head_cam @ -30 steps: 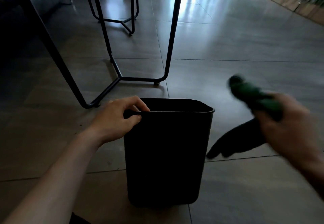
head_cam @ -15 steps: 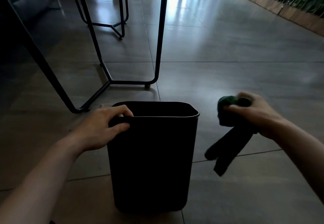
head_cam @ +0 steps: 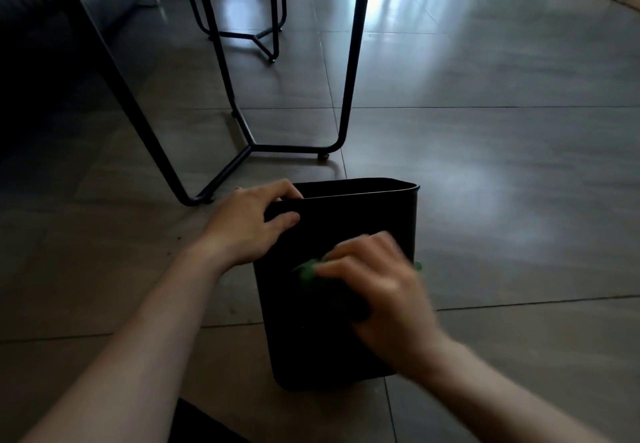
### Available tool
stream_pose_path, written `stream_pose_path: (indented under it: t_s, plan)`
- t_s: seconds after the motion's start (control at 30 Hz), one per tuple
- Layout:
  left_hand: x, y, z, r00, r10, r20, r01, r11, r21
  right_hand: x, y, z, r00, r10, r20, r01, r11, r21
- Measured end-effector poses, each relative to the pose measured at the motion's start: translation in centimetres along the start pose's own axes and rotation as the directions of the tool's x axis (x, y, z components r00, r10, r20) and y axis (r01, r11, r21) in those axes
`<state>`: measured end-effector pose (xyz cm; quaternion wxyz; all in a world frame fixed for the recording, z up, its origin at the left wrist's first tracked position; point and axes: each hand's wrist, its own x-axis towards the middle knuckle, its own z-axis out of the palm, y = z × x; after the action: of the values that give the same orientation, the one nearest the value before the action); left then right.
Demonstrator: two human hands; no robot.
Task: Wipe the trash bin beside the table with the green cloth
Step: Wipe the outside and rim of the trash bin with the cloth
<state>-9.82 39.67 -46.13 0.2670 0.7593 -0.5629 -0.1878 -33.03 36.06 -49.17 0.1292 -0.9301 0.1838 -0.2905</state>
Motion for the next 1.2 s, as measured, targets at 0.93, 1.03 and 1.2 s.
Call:
stream_pose_path:
  t_s: [0.93, 1.03, 1.2]
  plan:
    - [-1.3, -1.6, -2.6, 0.974, 0.058, 0.22, -0.025, 0.988, -0.151, 4.3, 13.6, -12.2, 0.681, 0.611, 0.403, -0.518, 0.792, -0.324]
    - [-1.6, -2.2, -2.9, 0.961, 0.086, 0.264, -0.043, 0.986, -0.162, 4.6, 13.6, -10.2, 0.682, 0.491, 0.542, -0.315, 0.866, -0.389]
    - [-1.6, -3.5, -2.8, 0.984, 0.109, 0.139, -0.088, 0.986, -0.143, 5.3, 12.2, -11.0, 0.662, 0.386, 0.643, -0.222, 0.92, -0.323]
